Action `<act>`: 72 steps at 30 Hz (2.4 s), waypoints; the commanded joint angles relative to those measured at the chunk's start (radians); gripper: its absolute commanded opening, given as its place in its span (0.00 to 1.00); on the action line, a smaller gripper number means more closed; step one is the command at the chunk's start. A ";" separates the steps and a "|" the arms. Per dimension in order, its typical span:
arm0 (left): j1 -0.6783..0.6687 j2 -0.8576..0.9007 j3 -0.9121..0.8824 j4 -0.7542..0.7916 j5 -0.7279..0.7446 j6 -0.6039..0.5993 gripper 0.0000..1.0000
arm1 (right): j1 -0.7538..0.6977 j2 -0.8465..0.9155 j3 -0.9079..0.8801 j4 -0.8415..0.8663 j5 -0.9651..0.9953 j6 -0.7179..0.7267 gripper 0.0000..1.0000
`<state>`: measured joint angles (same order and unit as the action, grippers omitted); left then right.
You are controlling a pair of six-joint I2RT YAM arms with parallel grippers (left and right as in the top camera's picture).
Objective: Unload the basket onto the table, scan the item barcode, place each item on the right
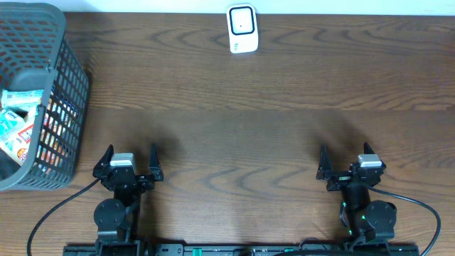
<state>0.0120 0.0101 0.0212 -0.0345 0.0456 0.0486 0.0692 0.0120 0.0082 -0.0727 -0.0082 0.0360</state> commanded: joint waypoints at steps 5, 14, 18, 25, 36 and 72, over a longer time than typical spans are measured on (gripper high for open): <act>-0.003 -0.006 -0.017 -0.039 -0.031 -0.008 0.98 | -0.006 -0.006 -0.003 -0.003 0.002 -0.015 0.99; -0.003 -0.006 -0.017 -0.039 -0.032 -0.008 0.98 | -0.006 -0.006 -0.003 -0.003 0.002 -0.015 0.99; -0.003 -0.006 -0.017 -0.039 -0.031 -0.008 0.98 | -0.006 -0.006 -0.003 -0.003 0.002 -0.015 0.99; -0.003 -0.006 -0.017 -0.039 -0.031 -0.008 0.97 | -0.006 -0.006 -0.003 -0.003 0.002 -0.015 0.99; -0.003 -0.006 -0.017 -0.039 -0.032 -0.008 0.98 | -0.006 -0.006 -0.003 -0.003 0.002 -0.015 0.99; -0.003 -0.006 -0.016 0.077 0.222 -0.171 0.98 | -0.006 -0.006 -0.003 -0.003 0.002 -0.015 0.99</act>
<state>0.0120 0.0105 0.0170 0.0113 0.0937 0.0017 0.0692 0.0120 0.0082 -0.0727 -0.0082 0.0357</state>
